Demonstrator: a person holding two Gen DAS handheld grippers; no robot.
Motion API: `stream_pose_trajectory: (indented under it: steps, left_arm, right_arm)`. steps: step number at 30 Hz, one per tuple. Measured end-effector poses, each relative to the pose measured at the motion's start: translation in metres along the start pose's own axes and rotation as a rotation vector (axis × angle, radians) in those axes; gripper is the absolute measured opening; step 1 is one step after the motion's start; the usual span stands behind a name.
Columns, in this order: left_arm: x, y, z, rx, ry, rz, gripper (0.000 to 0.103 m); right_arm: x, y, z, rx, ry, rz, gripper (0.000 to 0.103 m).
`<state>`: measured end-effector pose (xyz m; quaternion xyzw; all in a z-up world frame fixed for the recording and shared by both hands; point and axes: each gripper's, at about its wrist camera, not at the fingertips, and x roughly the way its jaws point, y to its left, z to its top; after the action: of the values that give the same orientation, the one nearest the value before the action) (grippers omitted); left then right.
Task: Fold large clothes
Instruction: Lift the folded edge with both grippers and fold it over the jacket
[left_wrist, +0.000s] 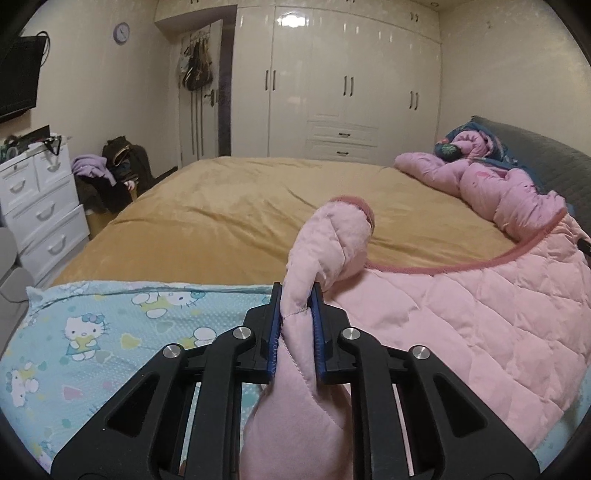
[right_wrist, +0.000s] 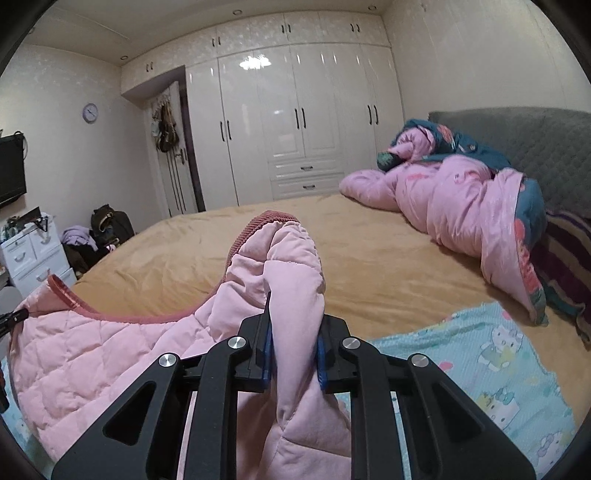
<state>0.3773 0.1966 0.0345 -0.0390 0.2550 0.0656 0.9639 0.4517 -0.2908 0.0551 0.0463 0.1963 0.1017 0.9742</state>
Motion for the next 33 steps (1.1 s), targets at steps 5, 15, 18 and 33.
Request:
stream_pose_trajectory:
  steps: [5, 15, 18, 33]
  left_arm:
    - [0.03, 0.004, -0.012, -0.015, 0.061, 0.017, 0.006]
    - [0.08, 0.012, -0.047, -0.021, 0.195, 0.068, 0.007]
    - [0.087, 0.01, -0.053, -0.015, 0.216, 0.084, 0.008]
    - [0.081, 0.008, -0.058, -0.024, 0.256, 0.09, 0.034]
  right_arm:
    - [0.024, -0.01, -0.023, 0.032, 0.068, -0.027, 0.016]
    - [0.081, -0.041, -0.093, 0.147, 0.319, -0.063, 0.021]
    - [0.094, -0.041, -0.107, 0.154, 0.384, -0.068, 0.027]
    - [0.073, -0.033, -0.097, 0.138, 0.332, -0.062, 0.069]
